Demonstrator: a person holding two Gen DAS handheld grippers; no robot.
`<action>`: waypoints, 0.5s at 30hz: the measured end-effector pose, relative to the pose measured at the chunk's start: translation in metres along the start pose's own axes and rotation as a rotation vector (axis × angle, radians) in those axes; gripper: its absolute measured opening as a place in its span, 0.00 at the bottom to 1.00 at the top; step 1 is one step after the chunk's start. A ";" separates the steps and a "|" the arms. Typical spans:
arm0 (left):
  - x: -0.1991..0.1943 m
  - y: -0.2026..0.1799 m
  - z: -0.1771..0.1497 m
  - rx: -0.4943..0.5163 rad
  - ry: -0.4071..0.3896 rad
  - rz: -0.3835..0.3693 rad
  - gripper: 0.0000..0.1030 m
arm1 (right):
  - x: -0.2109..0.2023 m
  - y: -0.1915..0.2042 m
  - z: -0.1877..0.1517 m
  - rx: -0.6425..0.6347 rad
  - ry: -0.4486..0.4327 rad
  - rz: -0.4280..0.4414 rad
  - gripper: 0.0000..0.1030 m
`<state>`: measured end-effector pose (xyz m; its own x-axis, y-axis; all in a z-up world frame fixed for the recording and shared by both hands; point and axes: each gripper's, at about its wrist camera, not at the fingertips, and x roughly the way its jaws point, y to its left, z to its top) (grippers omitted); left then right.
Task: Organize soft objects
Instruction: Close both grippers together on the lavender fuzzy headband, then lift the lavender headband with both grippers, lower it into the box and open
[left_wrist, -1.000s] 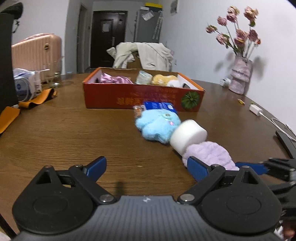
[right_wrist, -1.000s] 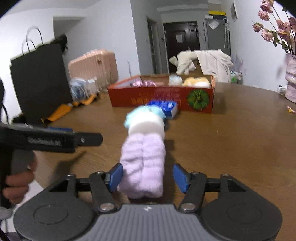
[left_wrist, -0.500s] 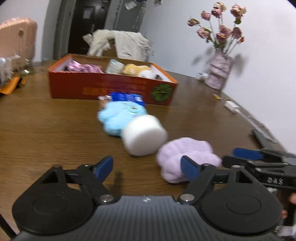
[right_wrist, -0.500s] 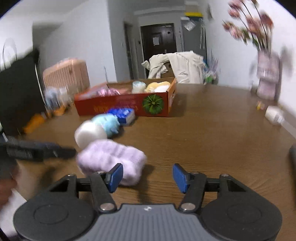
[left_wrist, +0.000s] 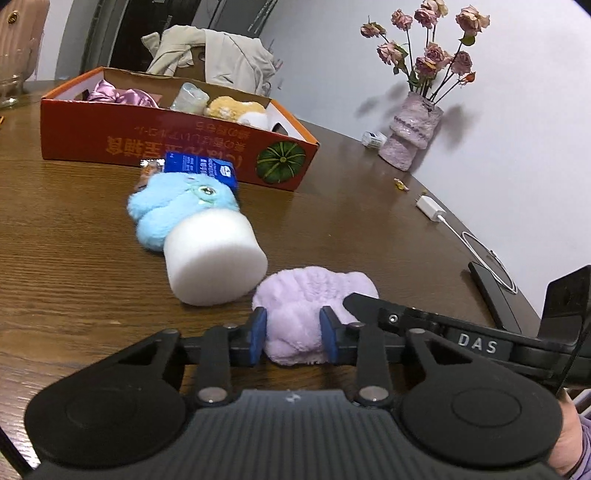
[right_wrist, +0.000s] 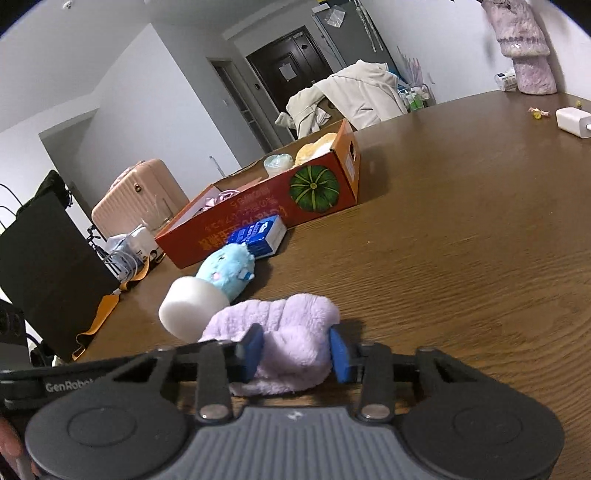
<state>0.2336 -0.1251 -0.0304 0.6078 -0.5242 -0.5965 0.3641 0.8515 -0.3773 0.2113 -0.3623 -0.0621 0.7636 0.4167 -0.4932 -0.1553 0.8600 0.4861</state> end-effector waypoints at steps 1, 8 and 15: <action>-0.001 -0.001 0.000 0.008 0.000 0.000 0.26 | 0.000 0.002 0.000 -0.012 0.000 -0.003 0.26; -0.024 -0.018 0.032 0.086 -0.083 -0.044 0.22 | -0.022 0.027 0.030 -0.120 -0.067 -0.010 0.19; -0.006 0.014 0.142 0.128 -0.167 -0.021 0.22 | 0.025 0.048 0.131 -0.188 -0.146 0.087 0.19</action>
<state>0.3349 -0.1084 0.0687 0.7039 -0.5412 -0.4600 0.4578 0.8408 -0.2888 0.3054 -0.3495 0.0433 0.8225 0.4562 -0.3396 -0.3278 0.8683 0.3722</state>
